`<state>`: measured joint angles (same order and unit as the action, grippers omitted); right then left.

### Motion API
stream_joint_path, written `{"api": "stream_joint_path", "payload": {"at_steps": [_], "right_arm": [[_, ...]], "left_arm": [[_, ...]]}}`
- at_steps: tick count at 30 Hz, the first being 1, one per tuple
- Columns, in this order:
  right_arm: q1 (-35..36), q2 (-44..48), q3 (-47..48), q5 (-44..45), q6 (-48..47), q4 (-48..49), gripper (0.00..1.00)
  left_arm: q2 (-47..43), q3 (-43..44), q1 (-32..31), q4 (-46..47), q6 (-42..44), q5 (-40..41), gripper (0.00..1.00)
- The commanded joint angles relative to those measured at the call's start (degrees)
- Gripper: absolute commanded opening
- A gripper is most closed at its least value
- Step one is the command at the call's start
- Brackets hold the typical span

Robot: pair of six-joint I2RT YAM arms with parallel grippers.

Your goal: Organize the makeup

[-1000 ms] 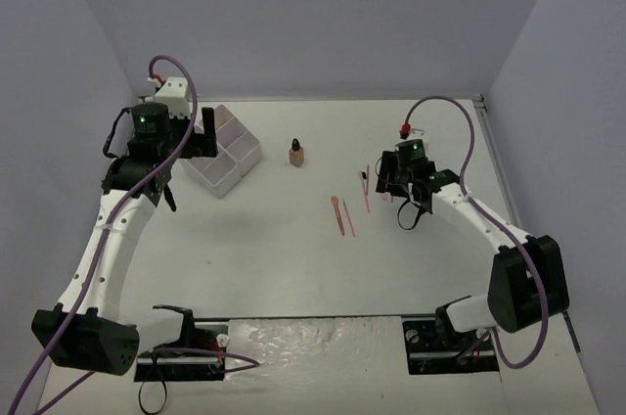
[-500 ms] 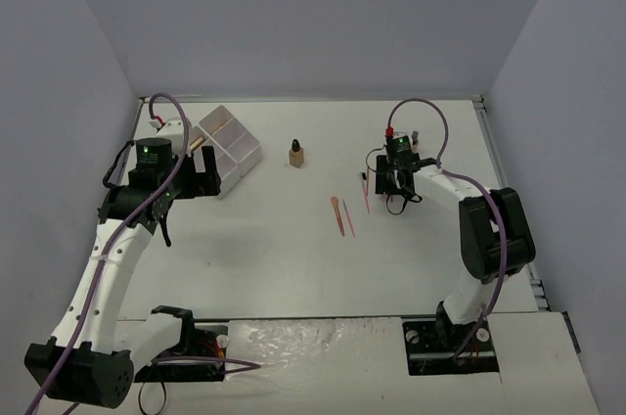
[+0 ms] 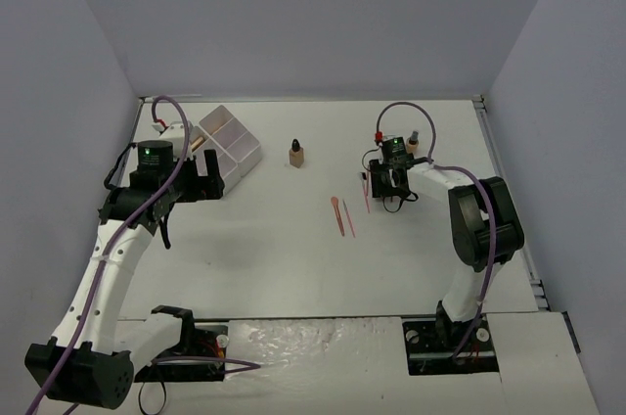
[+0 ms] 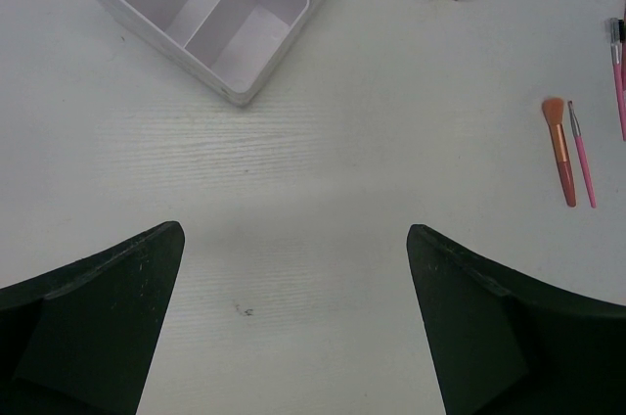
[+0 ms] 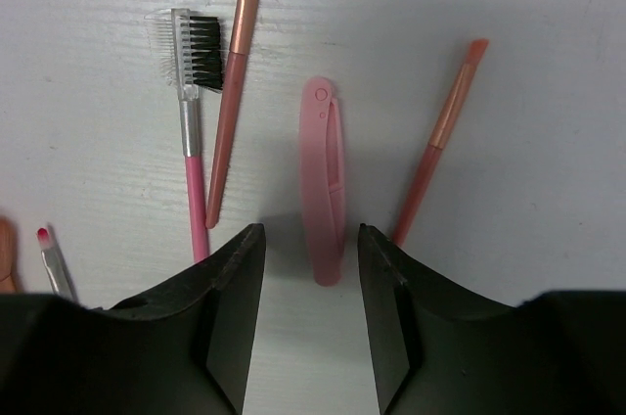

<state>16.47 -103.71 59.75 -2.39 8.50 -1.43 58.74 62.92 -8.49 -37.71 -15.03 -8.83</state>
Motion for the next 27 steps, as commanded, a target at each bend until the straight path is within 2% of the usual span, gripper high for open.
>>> {"api": "stream_joint_path", "payload": {"at_steps": [1,5,10,15,18,27], "right_arm": [[-0.39,-0.44,1.06,-0.58,-1.3,0.73,0.33],[-0.39,0.57,0.55,0.02,-1.25,0.81,0.14],[0.72,8.91,-0.03,0.91,-1.34,0.77,0.01],[5.45,19.14,0.0,0.83,-3.72,2.78,0.0],[11.78,24.63,0.07,-0.02,-5.09,3.82,0.0],[27.05,32.95,-1.88,-5.78,-3.46,15.04,0.0]], "left_arm": [[0.16,1.6,0.14,1.52,-1.0,-1.41,0.97],[0.5,2.26,0.14,2.03,-3.12,-4.13,0.97],[0.68,4.11,0.01,2.48,-6.75,-7.71,0.97],[0.92,6.79,-1.53,5.14,-13.15,-11.97,0.97],[1.55,8.34,-3.68,7.42,-16.69,-12.88,0.97],[5.01,14.53,-15.24,13.9,-24.68,-7.87,0.97]]}}
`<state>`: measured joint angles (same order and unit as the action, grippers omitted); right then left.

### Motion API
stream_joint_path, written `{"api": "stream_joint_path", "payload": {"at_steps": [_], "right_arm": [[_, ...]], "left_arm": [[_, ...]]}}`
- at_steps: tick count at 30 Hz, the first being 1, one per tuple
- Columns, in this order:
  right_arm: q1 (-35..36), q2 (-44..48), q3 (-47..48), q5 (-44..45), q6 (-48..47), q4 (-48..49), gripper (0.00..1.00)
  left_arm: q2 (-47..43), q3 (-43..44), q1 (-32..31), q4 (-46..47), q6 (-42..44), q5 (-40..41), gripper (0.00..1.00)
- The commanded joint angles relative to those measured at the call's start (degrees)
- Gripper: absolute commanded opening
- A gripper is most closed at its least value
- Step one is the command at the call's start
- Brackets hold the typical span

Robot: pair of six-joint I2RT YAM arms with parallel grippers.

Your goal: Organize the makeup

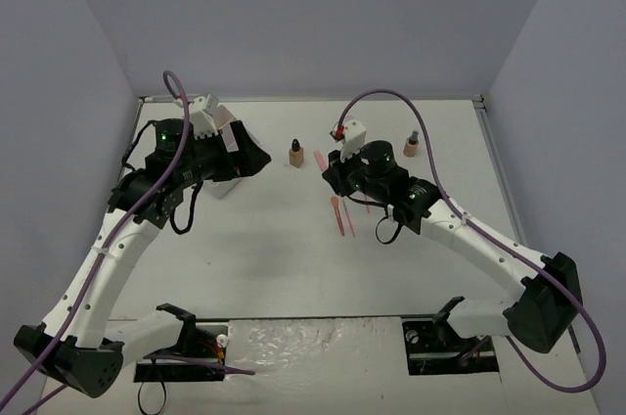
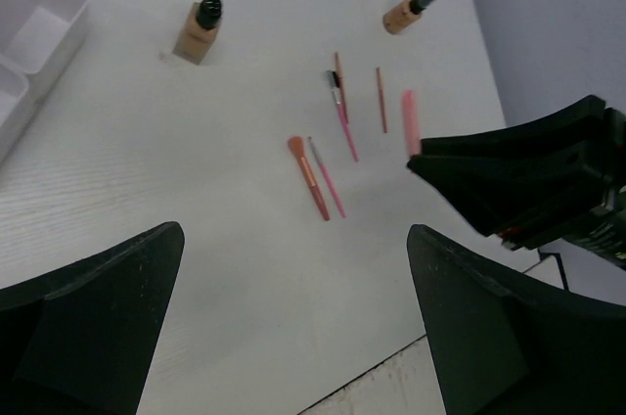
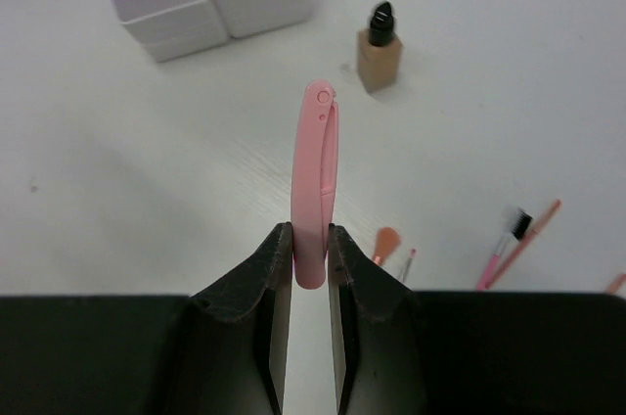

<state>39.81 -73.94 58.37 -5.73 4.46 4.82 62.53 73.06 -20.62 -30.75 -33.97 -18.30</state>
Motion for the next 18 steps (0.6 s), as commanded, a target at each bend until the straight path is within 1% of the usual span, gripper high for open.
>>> {"api": "stream_joint_path", "payload": {"at_steps": [1,2,4,8,10,18], "right_arm": [[5.14,3.19,-0.38,-2.77,0.71,9.12,0.0],[5.27,3.19,-0.36,-2.72,0.72,9.47,0.0],[8.78,3.55,-0.28,-1.92,0.82,11.04,0.0],[10.61,3.86,-0.36,-1.96,1.76,13.38,0.0],[11.31,4.1,-0.42,-1.8,2.07,14.19,0.0],[11.78,4.95,-1.59,-0.74,3.18,15.57,0.0]], "left_arm": [[1.67,4.46,-3.83,7.97,-7.04,1.6,0.96],[1.95,4.46,-3.9,8.63,-7.8,1.6,0.96],[2.79,4.29,-5.86,9.57,-9.56,2.93,0.91],[3.98,3.78,-9.23,11.23,-11.64,4.56,0.82],[4.53,3.64,-10.6,12.02,-12.29,5.46,0.76],[6.26,3.5,-15.29,10.91,-12.82,8.87,0.58]]}}
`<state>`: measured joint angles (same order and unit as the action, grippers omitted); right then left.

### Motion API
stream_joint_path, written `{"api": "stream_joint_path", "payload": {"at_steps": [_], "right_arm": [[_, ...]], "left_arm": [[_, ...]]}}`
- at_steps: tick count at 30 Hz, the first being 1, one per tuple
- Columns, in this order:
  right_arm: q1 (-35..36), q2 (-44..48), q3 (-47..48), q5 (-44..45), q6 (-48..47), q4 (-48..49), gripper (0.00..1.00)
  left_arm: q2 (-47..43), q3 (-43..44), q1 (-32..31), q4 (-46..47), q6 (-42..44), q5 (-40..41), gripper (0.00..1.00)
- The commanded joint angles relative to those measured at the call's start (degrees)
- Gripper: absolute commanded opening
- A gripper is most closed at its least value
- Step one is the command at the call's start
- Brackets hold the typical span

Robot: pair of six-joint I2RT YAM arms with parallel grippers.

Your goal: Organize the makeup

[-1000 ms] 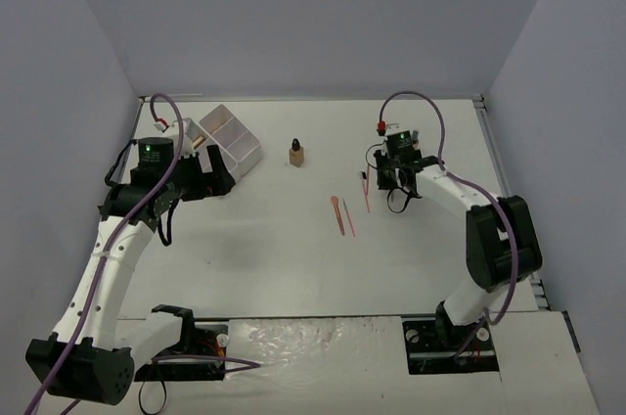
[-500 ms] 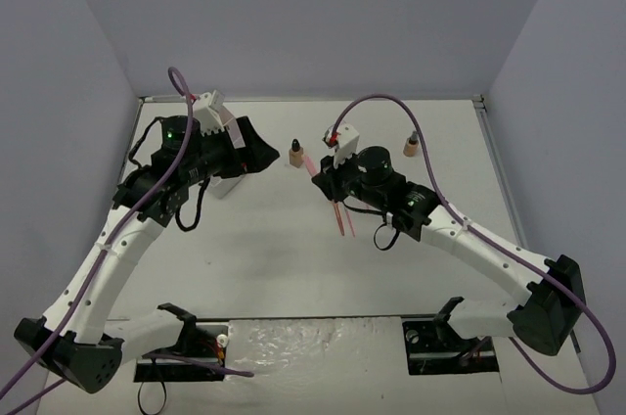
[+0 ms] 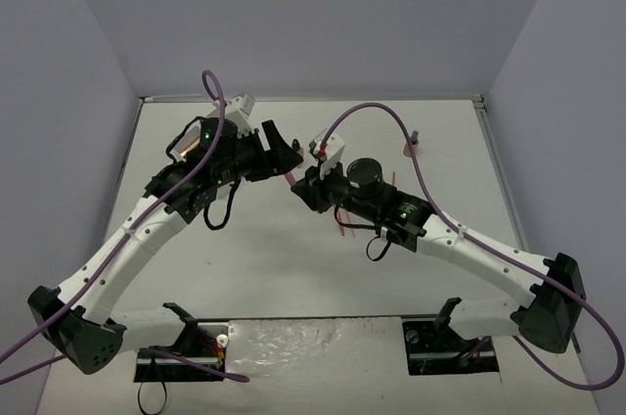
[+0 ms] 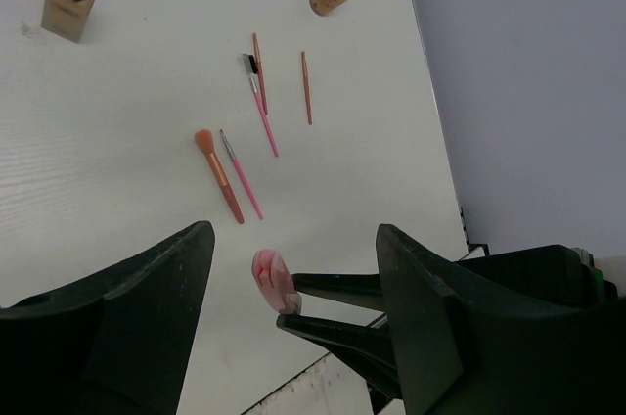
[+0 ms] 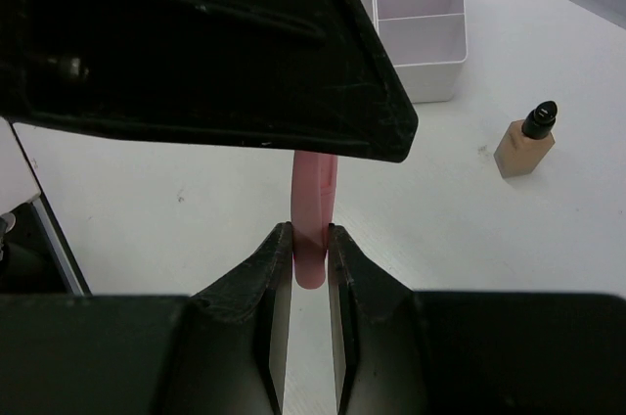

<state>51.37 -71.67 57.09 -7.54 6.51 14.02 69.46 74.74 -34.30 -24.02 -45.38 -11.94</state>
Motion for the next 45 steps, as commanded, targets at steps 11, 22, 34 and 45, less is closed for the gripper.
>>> {"api": "stream_joint_path", "payload": {"at_steps": [11,22,34,45], "right_arm": [[0.22,1.61,-0.18,3.55,2.55,7.34,0.0],[-0.41,-0.38,0.68,7.13,2.68,4.8,0.58],[-8.31,1.62,-4.07,6.72,5.03,-1.45,0.94],[-12.53,2.47,-7.02,3.41,2.04,-4.26,0.94]], "left_arm": [[-0.77,-0.09,-2.01,3.63,-1.66,3.65,0.07],[1.24,3.68,-0.69,0.97,7.14,8.03,0.0],[10.43,8.52,12.51,4.62,36.28,12.12,0.0],[27.83,18.34,22.89,13.28,51.62,3.23,0.0]]}}
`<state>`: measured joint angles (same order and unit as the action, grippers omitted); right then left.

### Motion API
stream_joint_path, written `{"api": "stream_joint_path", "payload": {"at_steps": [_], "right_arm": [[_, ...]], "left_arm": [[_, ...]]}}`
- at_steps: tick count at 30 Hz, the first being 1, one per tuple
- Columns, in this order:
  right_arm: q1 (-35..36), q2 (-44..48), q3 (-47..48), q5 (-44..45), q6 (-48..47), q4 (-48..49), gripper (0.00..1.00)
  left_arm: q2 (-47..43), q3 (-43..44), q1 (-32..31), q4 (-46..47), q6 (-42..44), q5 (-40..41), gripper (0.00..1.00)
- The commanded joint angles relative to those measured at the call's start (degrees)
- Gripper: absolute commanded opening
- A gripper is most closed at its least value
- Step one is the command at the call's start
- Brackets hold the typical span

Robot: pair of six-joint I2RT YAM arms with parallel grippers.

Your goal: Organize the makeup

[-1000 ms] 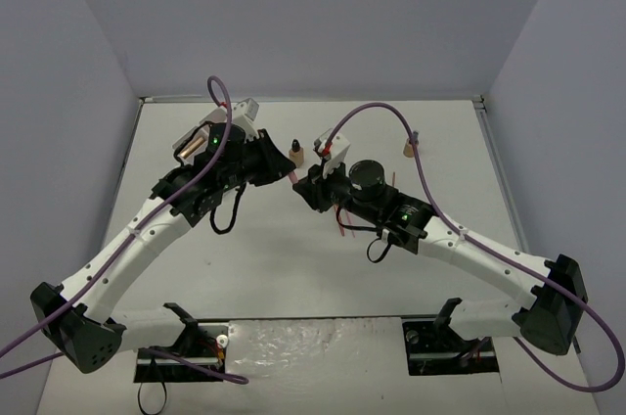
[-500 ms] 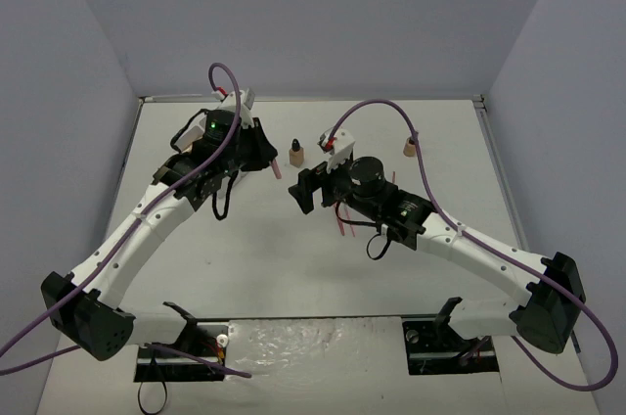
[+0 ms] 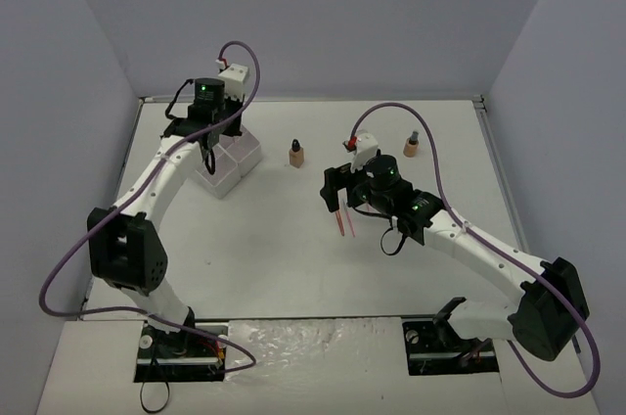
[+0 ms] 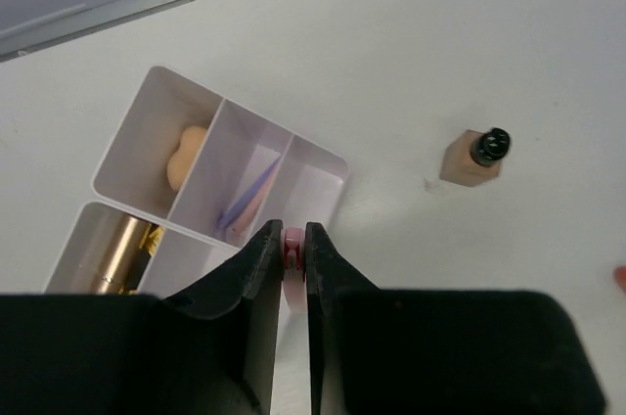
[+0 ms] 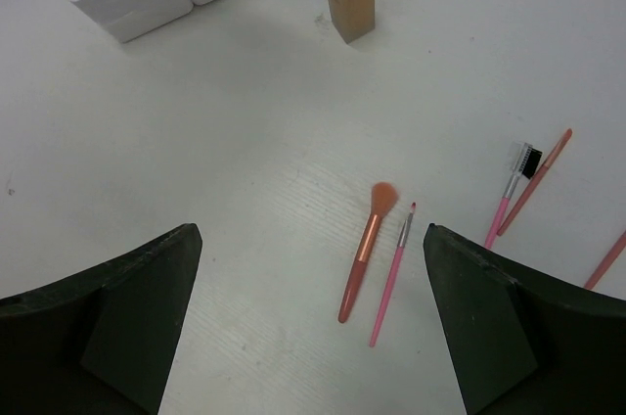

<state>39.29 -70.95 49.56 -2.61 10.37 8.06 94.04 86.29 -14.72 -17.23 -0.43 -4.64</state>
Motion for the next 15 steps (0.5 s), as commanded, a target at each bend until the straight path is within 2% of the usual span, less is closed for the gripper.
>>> {"api": "stream_joint_path", "payload": {"at_steps": [1,8,11,15], "right_arm": [[-0.45,1.57,0.31,-1.52,-1.7,1.71,0.94],[-0.62,0.47,-0.84,-1.46,-1.16,1.87,0.94],[-1.03,0.38,-0.78,-1.22,-1.81,1.57,0.94],[-1.58,0.4,-0.8,-1.02,-1.89,1.33,0.94]], "left_arm": [[4.69,7.79,3.82,6.39,7.15,-4.59,0.0],[13.17,12.86,5.76,6.5,11.13,-7.31,0.0],[15.06,13.18,6.32,6.45,11.31,-7.37,0.09],[15.68,12.57,6.72,6.94,10.45,-5.43,0.26]]}}
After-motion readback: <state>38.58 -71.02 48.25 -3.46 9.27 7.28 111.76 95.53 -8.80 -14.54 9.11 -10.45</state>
